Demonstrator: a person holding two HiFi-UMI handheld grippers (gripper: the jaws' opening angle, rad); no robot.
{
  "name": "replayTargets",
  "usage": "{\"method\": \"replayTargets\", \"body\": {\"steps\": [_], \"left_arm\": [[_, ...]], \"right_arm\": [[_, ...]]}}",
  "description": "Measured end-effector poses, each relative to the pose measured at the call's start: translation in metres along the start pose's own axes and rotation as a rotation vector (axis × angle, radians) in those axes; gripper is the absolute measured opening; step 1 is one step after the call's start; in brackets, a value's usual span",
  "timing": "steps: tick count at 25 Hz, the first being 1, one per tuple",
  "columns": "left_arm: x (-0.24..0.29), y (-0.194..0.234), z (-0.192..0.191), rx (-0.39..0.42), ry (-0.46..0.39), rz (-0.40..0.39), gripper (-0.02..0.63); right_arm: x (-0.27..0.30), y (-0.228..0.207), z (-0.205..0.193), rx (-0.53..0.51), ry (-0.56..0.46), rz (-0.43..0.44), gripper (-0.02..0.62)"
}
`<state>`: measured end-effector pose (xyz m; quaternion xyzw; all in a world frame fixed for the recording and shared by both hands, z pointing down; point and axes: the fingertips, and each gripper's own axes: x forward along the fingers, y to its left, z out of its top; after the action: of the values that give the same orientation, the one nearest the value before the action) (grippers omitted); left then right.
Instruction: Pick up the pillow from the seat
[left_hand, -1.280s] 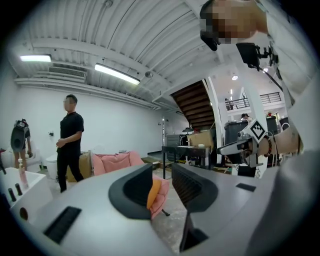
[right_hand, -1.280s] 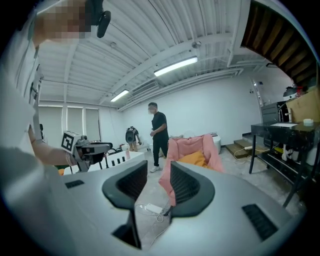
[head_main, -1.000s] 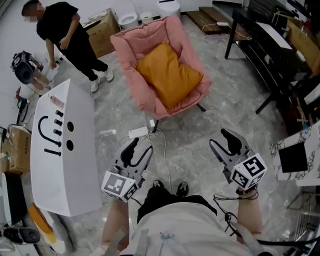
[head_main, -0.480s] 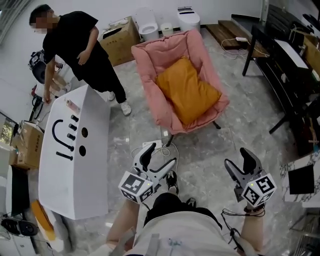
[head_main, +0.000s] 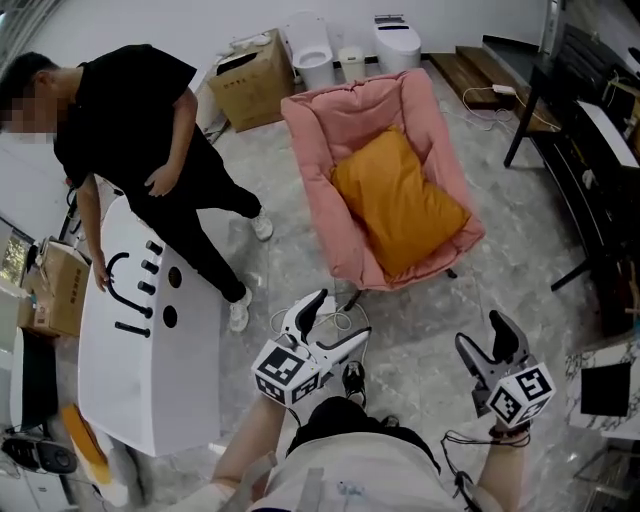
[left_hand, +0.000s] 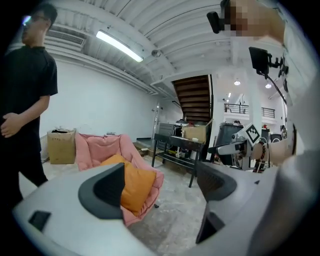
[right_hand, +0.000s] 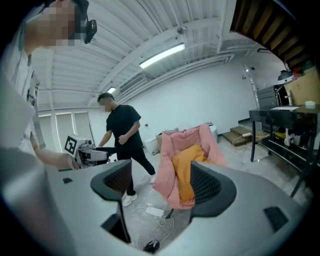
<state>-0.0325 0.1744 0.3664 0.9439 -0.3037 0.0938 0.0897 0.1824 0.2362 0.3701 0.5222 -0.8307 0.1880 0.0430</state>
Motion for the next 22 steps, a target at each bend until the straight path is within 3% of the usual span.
{"method": "replayTargets", "body": {"steps": [7, 11, 13, 15, 19, 22], "left_arm": [[0.019, 0.086, 0.005, -0.058, 0.016, -0.034, 0.451], [0.035, 0.129, 0.006, 0.010, 0.063, -0.061, 0.466], [0.043, 0.145, 0.013, 0.002, 0.054, -0.087, 0.468], [0.052, 0.154, 0.019, -0.003, 0.043, -0.103, 0.468], [0.067, 0.165, 0.009, 0.062, 0.105, -0.112, 0.468], [0.081, 0.176, 0.011, -0.034, 0.100, -0.122, 0.469]], "right_arm": [[0.088, 0.005, 0.028, -0.007, 0.013, -0.016, 0.354], [0.129, 0.010, 0.042, -0.031, 0.032, -0.034, 0.357], [0.141, 0.012, 0.050, -0.050, 0.044, -0.050, 0.357], [0.150, 0.011, 0.056, -0.073, 0.057, -0.065, 0.358], [0.169, 0.011, 0.057, -0.096, 0.100, -0.079, 0.357], [0.186, 0.007, 0.061, -0.114, 0.132, -0.062, 0.357]]}}
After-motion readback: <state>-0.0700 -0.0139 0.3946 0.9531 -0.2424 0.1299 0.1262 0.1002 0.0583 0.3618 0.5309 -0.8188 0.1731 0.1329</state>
